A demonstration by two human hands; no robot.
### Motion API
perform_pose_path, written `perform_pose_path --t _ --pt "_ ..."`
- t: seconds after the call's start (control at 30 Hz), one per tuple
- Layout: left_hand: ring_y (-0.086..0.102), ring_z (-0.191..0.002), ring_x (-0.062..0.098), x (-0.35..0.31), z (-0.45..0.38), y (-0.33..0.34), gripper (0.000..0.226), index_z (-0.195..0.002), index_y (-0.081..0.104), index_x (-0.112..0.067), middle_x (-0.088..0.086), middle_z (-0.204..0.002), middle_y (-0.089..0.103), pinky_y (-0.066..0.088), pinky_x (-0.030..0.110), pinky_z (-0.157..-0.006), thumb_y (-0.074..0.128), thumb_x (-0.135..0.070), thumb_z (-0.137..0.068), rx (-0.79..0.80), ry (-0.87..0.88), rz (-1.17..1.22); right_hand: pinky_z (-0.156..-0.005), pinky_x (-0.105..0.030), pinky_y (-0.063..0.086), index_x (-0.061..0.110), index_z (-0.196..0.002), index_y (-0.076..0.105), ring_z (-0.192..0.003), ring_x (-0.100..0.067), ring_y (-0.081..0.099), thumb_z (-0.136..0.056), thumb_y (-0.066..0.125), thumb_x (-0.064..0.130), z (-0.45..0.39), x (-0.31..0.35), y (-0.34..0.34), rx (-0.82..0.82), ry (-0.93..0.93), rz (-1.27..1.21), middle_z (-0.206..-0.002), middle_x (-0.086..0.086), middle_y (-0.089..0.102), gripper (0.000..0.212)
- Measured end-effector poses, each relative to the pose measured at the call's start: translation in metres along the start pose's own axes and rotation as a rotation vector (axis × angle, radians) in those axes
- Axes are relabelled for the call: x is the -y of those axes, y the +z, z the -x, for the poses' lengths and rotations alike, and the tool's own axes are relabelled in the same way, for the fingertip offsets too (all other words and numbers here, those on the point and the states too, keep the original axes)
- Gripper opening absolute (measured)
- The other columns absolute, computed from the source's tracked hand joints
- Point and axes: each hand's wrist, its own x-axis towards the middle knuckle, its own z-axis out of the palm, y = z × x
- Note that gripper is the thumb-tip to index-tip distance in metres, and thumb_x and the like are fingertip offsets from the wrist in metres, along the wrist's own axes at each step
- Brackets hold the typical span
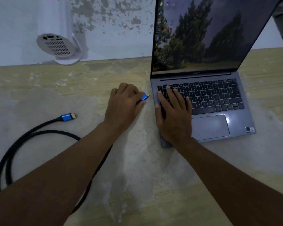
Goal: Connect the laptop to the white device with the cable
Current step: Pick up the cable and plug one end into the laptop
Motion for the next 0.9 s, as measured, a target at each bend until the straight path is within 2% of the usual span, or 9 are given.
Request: perform_pose_path --t 0.1,0.43,0.9 --pt "0.055 -0.103 0.032 0.007 -0.001 0.005 0.028 -0.11 0.068 -0.011 0.01 -0.106 0.065 0.042 0.045 -0.08 0.059 -0.031 -0.092 0.015 0.032 -0.005 -0.117 -0.059 0.027 0.02 -0.141 0.052 -0.145 -0.027 0.037 -0.101 0.042 0.038 0.0 0.0 0.0 -0.011 0.004 0.011 -0.154 -0.008 0.047 0.045" --pt "0.057 -0.094 0.031 0.026 -0.014 0.005 0.031 -0.116 0.067 -0.008 0.013 -0.1 0.065 0.046 0.043 -0.075 0.06 -0.028 -0.094 0.079 0.228 0.127 -0.117 -0.06 0.028 0.02 -0.142 0.051 -0.146 -0.027 0.036 -0.101 0.043 0.039 0.0 -0.001 0.003 -0.033 -0.003 0.01 -0.154 -0.008 0.046 0.046" --pt "0.056 -0.096 0.032 0.033 -0.024 0.007 0.03 -0.118 0.066 -0.007 0.014 -0.103 0.064 0.044 0.045 -0.078 0.059 -0.025 -0.095 0.113 0.319 0.137 -0.119 -0.058 0.026 0.021 -0.141 0.052 -0.146 -0.026 0.036 -0.1 0.041 0.043 0.0 -0.002 0.006 -0.04 0.001 0.008 -0.154 -0.006 0.047 0.048"
